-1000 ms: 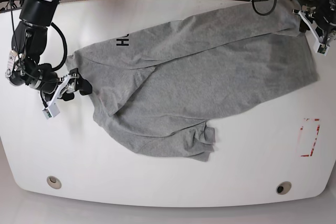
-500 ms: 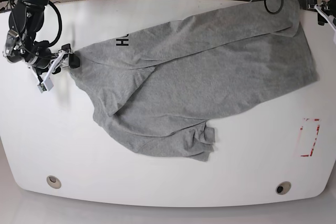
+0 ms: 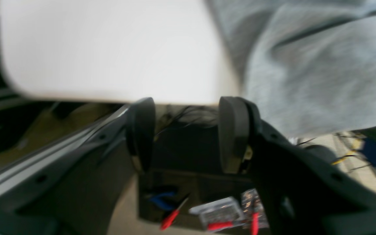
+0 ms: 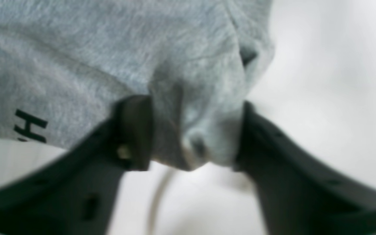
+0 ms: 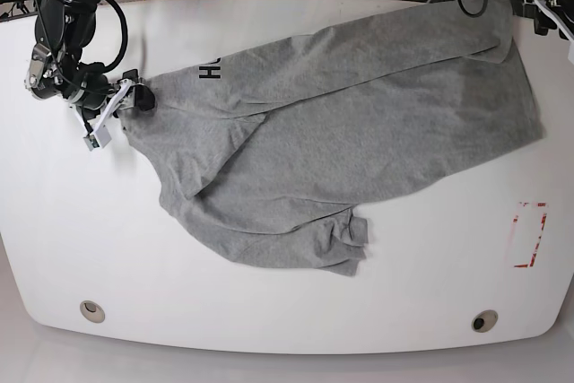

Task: Fold the T-shirt properly
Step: 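Pull the held edge back toward the right arm's corner with the right gripper, then pull the shirt edge with both grippers, spreading it flat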

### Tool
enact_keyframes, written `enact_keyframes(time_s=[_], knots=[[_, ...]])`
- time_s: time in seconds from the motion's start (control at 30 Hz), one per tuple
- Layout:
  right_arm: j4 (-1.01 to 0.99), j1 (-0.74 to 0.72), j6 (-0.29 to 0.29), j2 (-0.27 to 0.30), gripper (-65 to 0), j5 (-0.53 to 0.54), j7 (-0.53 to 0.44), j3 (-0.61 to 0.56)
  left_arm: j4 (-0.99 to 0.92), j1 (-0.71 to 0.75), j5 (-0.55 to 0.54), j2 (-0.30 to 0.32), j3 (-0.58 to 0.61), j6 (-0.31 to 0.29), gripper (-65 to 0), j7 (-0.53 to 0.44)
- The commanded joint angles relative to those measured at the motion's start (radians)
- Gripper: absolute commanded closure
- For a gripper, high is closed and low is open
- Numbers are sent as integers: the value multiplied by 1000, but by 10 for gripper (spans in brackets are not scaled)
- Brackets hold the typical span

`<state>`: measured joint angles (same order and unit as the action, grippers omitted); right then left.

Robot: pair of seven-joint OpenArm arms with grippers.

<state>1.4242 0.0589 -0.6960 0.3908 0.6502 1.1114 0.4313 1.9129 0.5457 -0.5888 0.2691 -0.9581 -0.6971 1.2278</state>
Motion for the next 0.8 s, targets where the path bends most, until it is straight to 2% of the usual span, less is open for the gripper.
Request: enact_keyframes(time_s=[0.0, 0.13, 0.43, 0.5, 0.77], knots=[[16, -12, -2, 17, -176, 12, -9, 5, 15, 9, 3, -11, -9, -1, -292, -10], [16, -9, -2, 18, -32, 12, -9, 5, 15, 9, 7, -47, 43, -1, -292, -10], [46, 43, -2, 27, -27, 13, -7, 10, 10, -48, 69, -112, 189, -1, -292, -15], [59, 55, -2, 27, -27, 13, -7, 10, 6, -68, 82, -112, 199, -1, -292, -15], [92, 118, -2, 27, -25, 21, -7, 44, -105, -175, 250, -98, 256, -1, -292, -15]])
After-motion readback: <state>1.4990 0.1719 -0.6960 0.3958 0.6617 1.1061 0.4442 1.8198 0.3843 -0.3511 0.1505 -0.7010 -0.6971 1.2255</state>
